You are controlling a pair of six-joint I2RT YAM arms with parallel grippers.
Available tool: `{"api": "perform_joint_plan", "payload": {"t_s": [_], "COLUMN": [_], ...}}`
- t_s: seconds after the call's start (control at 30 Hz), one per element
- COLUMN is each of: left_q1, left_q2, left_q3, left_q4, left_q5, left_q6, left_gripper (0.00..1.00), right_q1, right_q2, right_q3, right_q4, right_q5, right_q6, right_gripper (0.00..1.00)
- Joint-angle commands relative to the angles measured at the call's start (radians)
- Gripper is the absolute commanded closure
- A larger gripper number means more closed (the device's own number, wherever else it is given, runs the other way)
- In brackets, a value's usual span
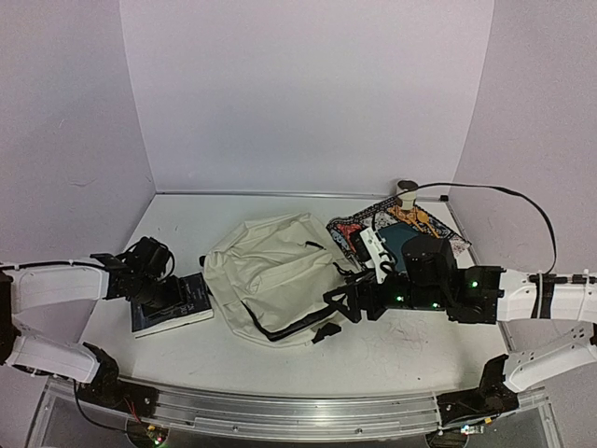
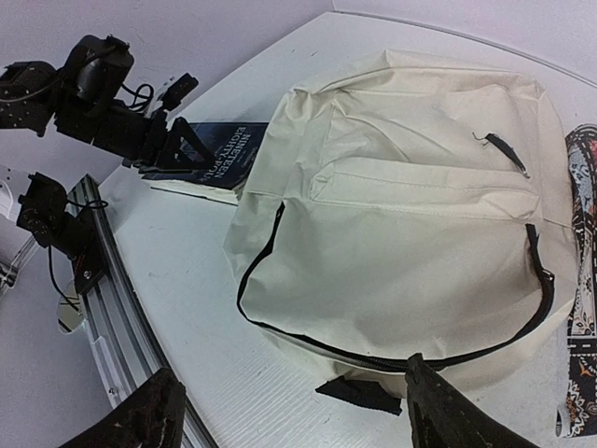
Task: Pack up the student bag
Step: Move the pen to the center of the board.
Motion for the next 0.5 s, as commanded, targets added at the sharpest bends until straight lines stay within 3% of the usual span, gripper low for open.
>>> {"api": "perform_joint_plan", "payload": {"t_s": [0.0, 0.23, 0.47], "left_q1": [0.126, 0.264, 0.318], "left_q2": [0.105, 0.401, 0.5], "left_q3": [0.177, 0.346, 0.374], "left_q4": [-0.12, -0.083, -0.014], "left_q5": [-0.056, 0.023, 0.183], "left_q6": [0.177, 0.386, 0.413], "left_gripper": [0.3, 0.28, 0.27], "right_q1": [0.005, 0.007, 0.022], "right_q2": [-0.016, -0.012, 0.035], "right_q3": [0.002, 0.004, 0.017], "right_q4": [0.026, 0.025, 0.05], "right_q5": [0.001, -0.017, -0.047], "right_q6": [0.009, 0.028, 0.047], "right_gripper": [0.18, 0.18, 0.18]}}
